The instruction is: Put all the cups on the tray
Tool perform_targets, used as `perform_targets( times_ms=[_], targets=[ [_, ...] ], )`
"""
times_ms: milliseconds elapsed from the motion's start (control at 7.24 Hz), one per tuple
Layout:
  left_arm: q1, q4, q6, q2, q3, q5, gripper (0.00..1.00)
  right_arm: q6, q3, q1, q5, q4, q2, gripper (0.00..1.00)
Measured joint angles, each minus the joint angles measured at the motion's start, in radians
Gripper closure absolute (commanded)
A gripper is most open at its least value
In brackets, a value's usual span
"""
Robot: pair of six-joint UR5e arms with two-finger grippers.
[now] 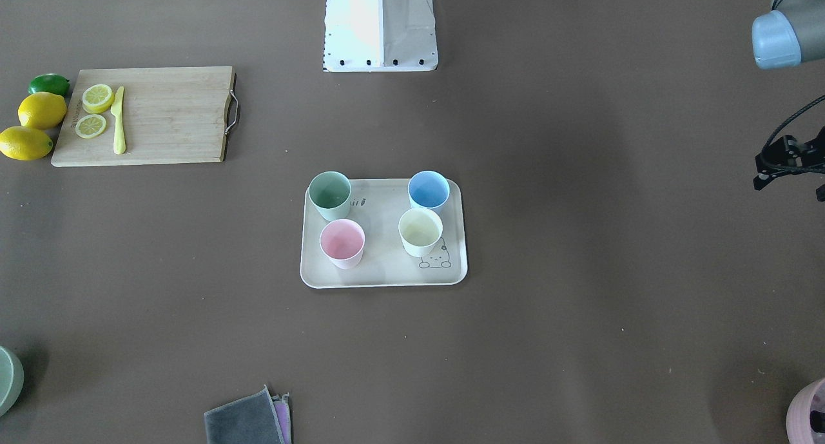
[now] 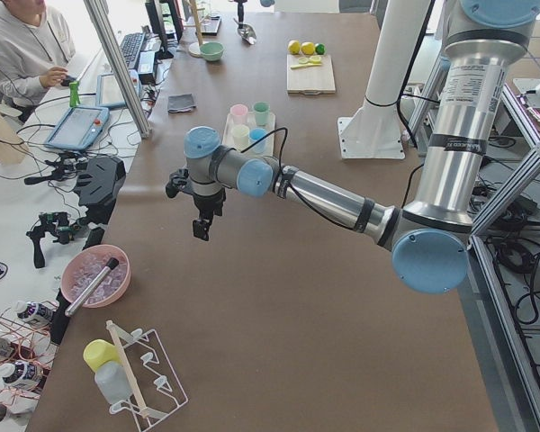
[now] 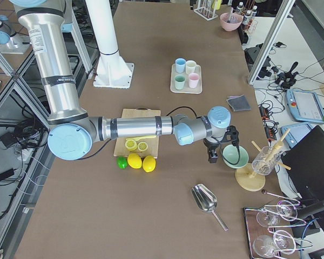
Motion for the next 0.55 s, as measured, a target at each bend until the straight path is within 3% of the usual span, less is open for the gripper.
perform_targets(
  times_ms=[553],
  targets=[
    [-0.083,-0.011,0.02,0.1,0.022,-0.035,0.02,-0.045,0.021,0.042,0.012,-0.014,-0.045,0.0]
  ],
)
